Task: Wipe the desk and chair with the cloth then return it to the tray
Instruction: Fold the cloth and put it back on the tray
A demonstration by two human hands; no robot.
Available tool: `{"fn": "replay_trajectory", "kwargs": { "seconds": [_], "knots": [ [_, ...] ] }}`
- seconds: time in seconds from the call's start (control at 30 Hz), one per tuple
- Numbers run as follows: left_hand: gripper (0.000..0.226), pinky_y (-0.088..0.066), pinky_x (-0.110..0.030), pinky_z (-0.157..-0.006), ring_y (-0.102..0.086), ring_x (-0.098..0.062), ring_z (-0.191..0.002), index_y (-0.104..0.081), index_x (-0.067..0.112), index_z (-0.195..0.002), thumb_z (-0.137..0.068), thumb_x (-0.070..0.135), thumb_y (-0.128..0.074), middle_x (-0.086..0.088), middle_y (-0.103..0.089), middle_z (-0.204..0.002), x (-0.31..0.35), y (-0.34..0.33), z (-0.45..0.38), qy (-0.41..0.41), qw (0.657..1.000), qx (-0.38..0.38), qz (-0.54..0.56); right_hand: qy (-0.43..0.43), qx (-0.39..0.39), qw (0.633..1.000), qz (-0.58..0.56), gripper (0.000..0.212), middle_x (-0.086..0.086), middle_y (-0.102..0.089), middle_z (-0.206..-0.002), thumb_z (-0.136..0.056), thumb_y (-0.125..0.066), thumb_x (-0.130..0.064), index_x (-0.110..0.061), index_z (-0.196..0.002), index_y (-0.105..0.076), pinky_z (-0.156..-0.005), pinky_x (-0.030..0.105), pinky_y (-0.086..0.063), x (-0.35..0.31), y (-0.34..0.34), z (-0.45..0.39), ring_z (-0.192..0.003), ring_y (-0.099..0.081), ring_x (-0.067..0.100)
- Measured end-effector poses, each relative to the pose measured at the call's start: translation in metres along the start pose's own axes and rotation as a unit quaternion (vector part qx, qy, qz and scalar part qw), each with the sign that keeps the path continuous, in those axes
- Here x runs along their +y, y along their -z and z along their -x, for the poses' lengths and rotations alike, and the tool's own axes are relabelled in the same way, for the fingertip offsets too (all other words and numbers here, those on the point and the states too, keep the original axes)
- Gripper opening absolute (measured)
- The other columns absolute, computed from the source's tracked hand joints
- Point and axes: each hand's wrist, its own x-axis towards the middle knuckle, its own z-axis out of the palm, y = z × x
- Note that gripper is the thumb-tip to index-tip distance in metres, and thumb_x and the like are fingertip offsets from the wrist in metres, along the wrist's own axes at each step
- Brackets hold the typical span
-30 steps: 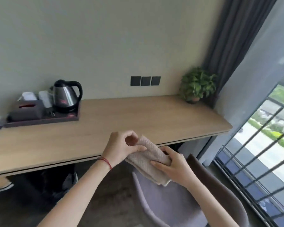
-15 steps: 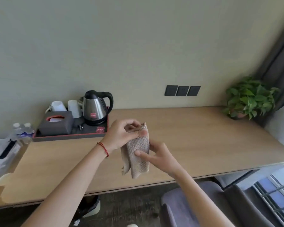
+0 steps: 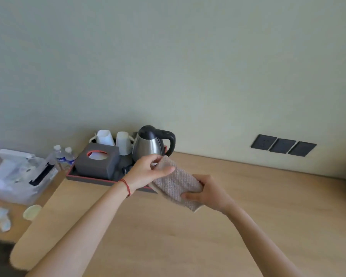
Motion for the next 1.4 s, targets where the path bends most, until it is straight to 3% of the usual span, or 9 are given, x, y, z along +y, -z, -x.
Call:
{"fn": "replay_trajectory", "kwargs": {
  "seconds": [0.13, 0.3, 0.37, 0.53, 0.67, 0.73, 0.97, 1.17, 1.4],
  "knots": [
    [0.017, -0.051, -0.024, -0.084, -0.065, -0.015, -0.096, -0.069, 0.016, -0.085, -0.074, 0.027, -0.076, 0.004, -0.071, -0.091, -0.038, 0.016, -0.01, 0.088, 0.993, -0.048, 0.069, -0.012, -0.034, 0.999, -0.037, 0.018, -0.004, -0.06, -0.071, -0.071, -0.079, -0.012, -0.007, -0.083, -0.067, -0.058, 0.021, -0.042, 0.017, -0.019, -0.025, -0.062, -0.05, 0.004],
    [0.02, -0.05, -0.022, -0.086, -0.066, -0.008, -0.096, -0.07, 0.015, -0.087, -0.073, 0.027, -0.076, 0.008, -0.073, -0.098, -0.086, 0.032, -0.011, 0.141, 0.975, -0.072, 0.156, -0.084, -0.105, 0.982, -0.135, 0.021, -0.015, -0.069, -0.076, -0.069, -0.08, -0.011, -0.027, -0.08, -0.073, -0.065, 0.013, -0.047, 0.031, -0.046, -0.051, -0.072, -0.06, -0.002],
    [0.017, -0.046, -0.017, -0.069, -0.062, -0.007, -0.077, -0.063, 0.018, -0.071, -0.072, 0.028, -0.077, 0.01, -0.068, -0.076, -0.103, 0.037, -0.011, 0.158, 0.97, -0.043, 0.177, -0.115, -0.121, 0.973, -0.16, 0.019, -0.015, -0.071, -0.075, -0.067, -0.082, -0.014, -0.027, -0.078, -0.074, -0.063, 0.014, -0.048, 0.035, -0.057, -0.063, -0.072, -0.063, 0.0],
    [0.02, -0.05, -0.028, -0.069, -0.067, -0.022, -0.085, -0.061, 0.006, -0.085, -0.08, 0.022, -0.072, -0.009, -0.071, -0.088, -0.148, 0.045, -0.025, 0.191, 0.978, 0.078, 0.018, -0.226, -0.07, 0.949, -0.209, 0.029, 0.01, -0.075, -0.096, -0.071, -0.081, -0.011, -0.006, -0.097, -0.071, -0.069, 0.031, -0.053, 0.049, -0.087, -0.102, -0.084, -0.069, 0.019],
    [0.024, -0.043, -0.022, -0.06, -0.06, -0.02, -0.076, -0.062, 0.007, -0.085, -0.071, 0.018, -0.078, -0.002, -0.062, -0.077, -0.171, 0.046, -0.055, 0.242, 0.964, 0.07, -0.085, -0.278, -0.034, 0.951, -0.135, 0.018, -0.001, -0.068, -0.081, -0.075, -0.077, -0.01, -0.01, -0.088, -0.065, -0.053, 0.015, -0.049, 0.057, -0.112, -0.145, -0.073, -0.064, 0.01],
    [0.022, -0.037, -0.025, -0.058, -0.052, -0.022, -0.072, -0.057, 0.008, -0.076, -0.071, 0.016, -0.077, -0.001, -0.053, -0.068, -0.18, 0.047, -0.075, 0.252, 0.953, 0.097, -0.135, -0.298, -0.015, 0.95, -0.088, 0.022, 0.005, -0.067, -0.085, -0.077, -0.071, -0.009, -0.002, -0.096, -0.064, -0.06, 0.027, -0.055, 0.06, -0.125, -0.168, -0.079, -0.065, 0.018],
    [0.033, -0.049, -0.037, -0.089, -0.061, -0.036, -0.104, -0.064, 0.003, -0.11, -0.079, 0.015, -0.069, -0.018, -0.068, -0.105, -0.221, 0.058, -0.12, 0.263, 0.932, 0.129, -0.215, -0.256, 0.063, 0.964, 0.023, 0.036, 0.015, -0.062, -0.106, -0.081, -0.058, -0.006, -0.008, -0.114, -0.043, -0.068, 0.033, -0.043, 0.071, -0.158, -0.213, -0.095, -0.058, 0.032],
    [0.019, -0.051, -0.037, -0.067, -0.064, -0.034, -0.085, -0.051, 0.014, -0.067, -0.079, 0.016, -0.065, -0.011, -0.065, -0.079, -0.229, 0.057, -0.125, 0.23, 0.911, 0.097, -0.329, -0.202, 0.036, 0.947, 0.246, 0.045, 0.012, -0.067, -0.106, -0.083, -0.042, 0.001, -0.01, -0.126, -0.035, -0.085, 0.035, -0.037, 0.078, -0.171, -0.221, -0.099, -0.056, 0.034],
    [0.026, -0.051, -0.037, -0.076, -0.063, -0.03, -0.102, -0.06, 0.011, -0.1, -0.08, 0.027, -0.066, -0.008, -0.06, -0.109, -0.233, 0.059, -0.137, 0.248, 0.87, 0.051, -0.424, -0.153, 0.004, 0.94, 0.306, 0.023, 0.009, -0.058, -0.113, -0.088, -0.048, -0.01, -0.01, -0.111, -0.052, -0.089, 0.035, -0.034, 0.084, -0.17, -0.227, -0.1, -0.057, 0.031]
  ]
}}
